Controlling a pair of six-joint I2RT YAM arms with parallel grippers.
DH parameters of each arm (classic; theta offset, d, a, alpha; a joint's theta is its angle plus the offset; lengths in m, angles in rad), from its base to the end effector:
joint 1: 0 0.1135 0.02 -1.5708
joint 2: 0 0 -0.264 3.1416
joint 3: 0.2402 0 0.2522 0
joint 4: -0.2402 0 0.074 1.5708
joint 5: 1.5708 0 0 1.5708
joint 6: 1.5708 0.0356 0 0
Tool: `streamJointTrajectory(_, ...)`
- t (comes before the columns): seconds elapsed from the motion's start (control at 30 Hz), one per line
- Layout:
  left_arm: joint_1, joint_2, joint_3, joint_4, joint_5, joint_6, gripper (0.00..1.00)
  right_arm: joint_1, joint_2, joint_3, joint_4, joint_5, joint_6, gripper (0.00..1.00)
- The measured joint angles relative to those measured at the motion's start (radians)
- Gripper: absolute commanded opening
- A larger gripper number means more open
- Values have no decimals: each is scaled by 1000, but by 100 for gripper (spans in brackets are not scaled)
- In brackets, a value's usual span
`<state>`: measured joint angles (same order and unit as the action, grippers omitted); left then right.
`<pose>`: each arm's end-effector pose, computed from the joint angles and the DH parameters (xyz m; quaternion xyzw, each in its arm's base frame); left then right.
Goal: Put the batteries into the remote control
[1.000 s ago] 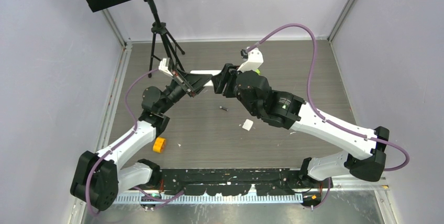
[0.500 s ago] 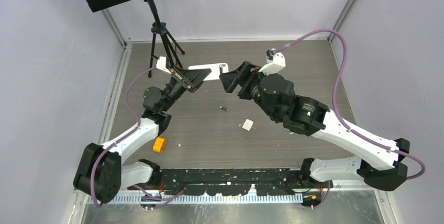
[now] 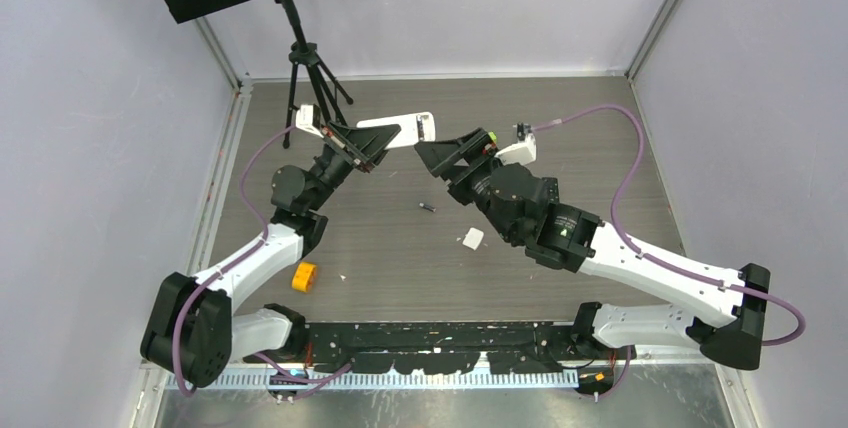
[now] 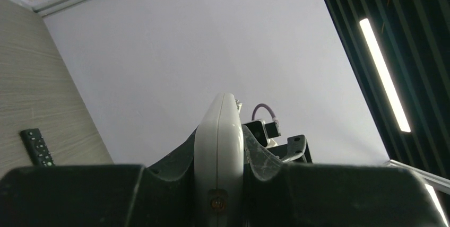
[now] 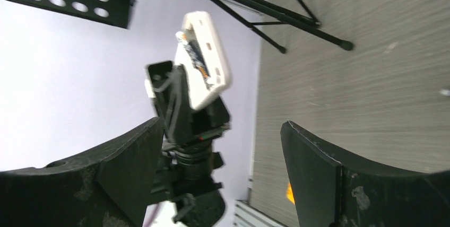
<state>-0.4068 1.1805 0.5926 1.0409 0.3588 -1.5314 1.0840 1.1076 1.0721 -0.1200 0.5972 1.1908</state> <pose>0.2276 -0.1117 0.3187 -0.1502 0.5221 -0.7413 0.3942 0.1352 0.2126 0.3849 0.2297 0.7150 0.4700 0.4638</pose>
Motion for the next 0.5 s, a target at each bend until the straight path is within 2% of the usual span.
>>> streamJointTrajectory(0.2,0,0,0,6,0,-44,0,-2,4,-4,183,11,47,86)
streamJointTrajectory(0.5,0,0,0,49,6,-63,0,-20,46,39,186,82,156,85)
